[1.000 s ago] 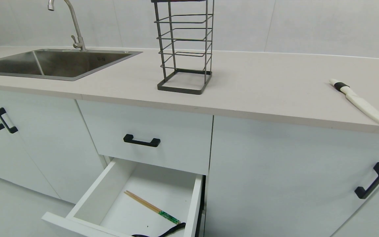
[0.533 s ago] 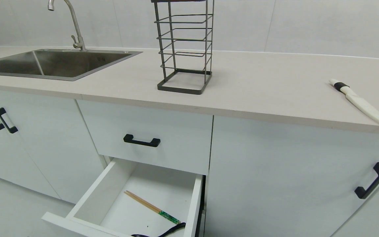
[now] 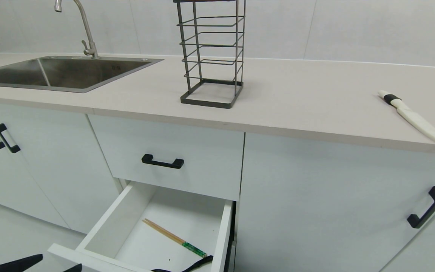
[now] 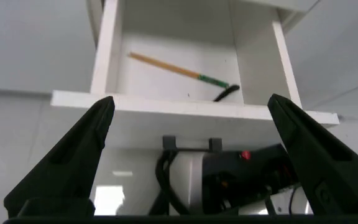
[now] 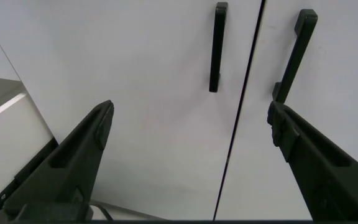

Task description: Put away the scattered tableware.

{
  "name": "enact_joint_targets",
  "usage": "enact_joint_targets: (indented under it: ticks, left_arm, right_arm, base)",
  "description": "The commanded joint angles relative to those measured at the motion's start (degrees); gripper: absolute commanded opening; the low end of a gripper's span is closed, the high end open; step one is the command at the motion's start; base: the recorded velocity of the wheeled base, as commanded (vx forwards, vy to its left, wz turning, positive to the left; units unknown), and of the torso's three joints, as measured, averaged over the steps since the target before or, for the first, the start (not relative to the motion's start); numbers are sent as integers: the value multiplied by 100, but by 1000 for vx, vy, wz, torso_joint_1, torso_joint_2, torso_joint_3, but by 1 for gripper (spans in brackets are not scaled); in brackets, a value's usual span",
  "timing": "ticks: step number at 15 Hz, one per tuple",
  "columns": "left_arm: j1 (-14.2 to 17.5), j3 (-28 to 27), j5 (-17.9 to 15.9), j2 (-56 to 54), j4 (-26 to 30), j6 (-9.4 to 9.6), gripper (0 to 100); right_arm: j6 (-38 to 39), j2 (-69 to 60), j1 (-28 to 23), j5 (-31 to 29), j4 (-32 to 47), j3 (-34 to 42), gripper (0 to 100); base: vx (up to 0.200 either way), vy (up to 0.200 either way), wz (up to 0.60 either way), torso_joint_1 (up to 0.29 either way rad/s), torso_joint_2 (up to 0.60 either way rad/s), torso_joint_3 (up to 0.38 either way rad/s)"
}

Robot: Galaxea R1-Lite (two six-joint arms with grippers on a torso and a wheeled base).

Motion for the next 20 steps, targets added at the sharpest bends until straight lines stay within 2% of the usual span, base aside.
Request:
enact_joint_targets:
  ticks: [1, 3, 5, 6, 10, 11, 12, 18, 20]
  left_arm:
    - [-270, 12, 1, 994, 17, -223, 100]
    - [-402, 65, 18, 1161, 53, -232, 100]
    - [-885, 82, 62, 1187, 386, -232, 100]
    - [-1008, 82, 62, 1196, 553, -223, 100]
    - [-1096, 135, 194, 1416, 580, -162, 100]
    - [-1105, 161, 572, 1680, 518, 85, 100]
    - [-1105, 179, 598, 1864, 395, 234, 100]
    - [-1122, 460, 818, 2770, -624, 278, 100]
    - [-1193, 460, 836, 2901, -765, 269, 100]
  right_arm:
    - [0, 16, 1, 2, 2, 1, 100]
    - [0, 16, 1, 2, 2, 1, 100]
    - [0, 16, 1, 2, 2, 1, 100]
    - [0, 16, 1, 2, 2, 1, 100]
    - [0, 16, 1, 2, 2, 1, 100]
    - [0, 16, 1, 2, 2, 1, 100]
    - [0, 16, 1, 2, 2, 1, 100]
    - [0, 16, 1, 2, 2, 1, 100]
    - [0, 16, 1, 2, 2, 1, 100]
  base:
    - [0, 0, 0, 0, 0, 0]
    - [0, 0, 0, 0, 0, 0]
    - [0, 0, 0, 0, 0, 0]
    - [0, 0, 0, 0, 0, 0]
    - [0, 0, 0, 0, 0, 0]
    - [0, 0, 0, 0, 0, 0]
    - [0, 0, 0, 0, 0, 0]
    - [0, 0, 0, 0, 0, 0]
    - [0, 0, 0, 0, 0, 0]
